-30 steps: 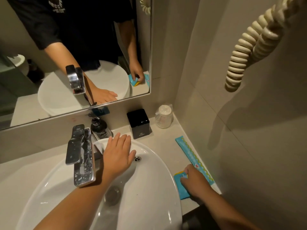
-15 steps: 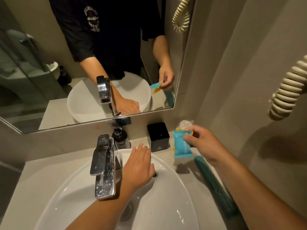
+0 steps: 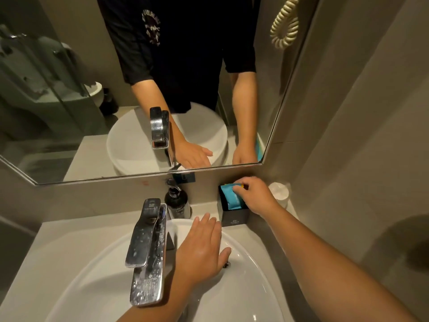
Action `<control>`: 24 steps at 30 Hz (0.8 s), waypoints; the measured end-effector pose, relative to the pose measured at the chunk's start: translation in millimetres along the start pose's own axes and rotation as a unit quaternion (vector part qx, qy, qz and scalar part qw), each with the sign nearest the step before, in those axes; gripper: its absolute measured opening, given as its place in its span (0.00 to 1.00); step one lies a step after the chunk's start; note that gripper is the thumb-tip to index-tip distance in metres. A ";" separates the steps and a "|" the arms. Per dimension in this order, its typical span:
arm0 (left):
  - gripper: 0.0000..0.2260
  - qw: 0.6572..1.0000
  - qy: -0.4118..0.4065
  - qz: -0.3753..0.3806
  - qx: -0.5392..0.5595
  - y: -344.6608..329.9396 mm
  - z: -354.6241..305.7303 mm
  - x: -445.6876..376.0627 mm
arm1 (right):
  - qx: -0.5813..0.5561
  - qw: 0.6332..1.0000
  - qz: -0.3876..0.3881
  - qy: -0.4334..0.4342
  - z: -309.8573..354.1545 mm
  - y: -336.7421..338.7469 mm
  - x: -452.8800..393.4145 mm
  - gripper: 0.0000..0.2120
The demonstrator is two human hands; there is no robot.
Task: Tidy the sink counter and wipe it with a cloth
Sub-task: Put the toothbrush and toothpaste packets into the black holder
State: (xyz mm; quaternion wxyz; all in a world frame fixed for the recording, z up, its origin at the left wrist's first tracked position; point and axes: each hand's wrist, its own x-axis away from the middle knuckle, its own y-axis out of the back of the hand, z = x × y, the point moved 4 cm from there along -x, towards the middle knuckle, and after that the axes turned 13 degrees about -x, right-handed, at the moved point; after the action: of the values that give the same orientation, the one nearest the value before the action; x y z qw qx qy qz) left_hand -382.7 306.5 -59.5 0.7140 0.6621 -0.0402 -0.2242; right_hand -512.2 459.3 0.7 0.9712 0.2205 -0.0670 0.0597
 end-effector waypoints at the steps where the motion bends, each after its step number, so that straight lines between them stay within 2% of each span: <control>1: 0.26 1.000 0.000 -0.003 -0.002 0.2 0.2 -0.2 | 0.021 1.000 -0.005 0.007 -2.0 -3.4 -1.0 0.11; 15: 0.25 1.000 0.008 -0.009 -0.008 -0.2 -0.7 -0.6 | 0.195 0.979 -0.062 -0.009 -15.9 -7.3 -2.8 0.13; 20: 0.25 1.000 0.006 -0.015 -0.005 0.2 -0.7 -0.3 | 0.228 0.970 -0.079 0.035 -10.7 -2.5 -3.0 0.10; 24: 0.25 1.000 0.005 -0.009 -0.003 1.3 -0.9 0.0 | 0.300 0.950 -0.051 0.064 -6.9 -1.8 -6.1 0.11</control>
State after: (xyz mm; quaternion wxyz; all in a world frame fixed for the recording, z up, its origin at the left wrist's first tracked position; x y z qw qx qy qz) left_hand -382.0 307.4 -58.4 0.7140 0.6613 -0.0300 -0.2280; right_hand -517.2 460.1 -7.2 0.8640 0.5010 0.0273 0.0410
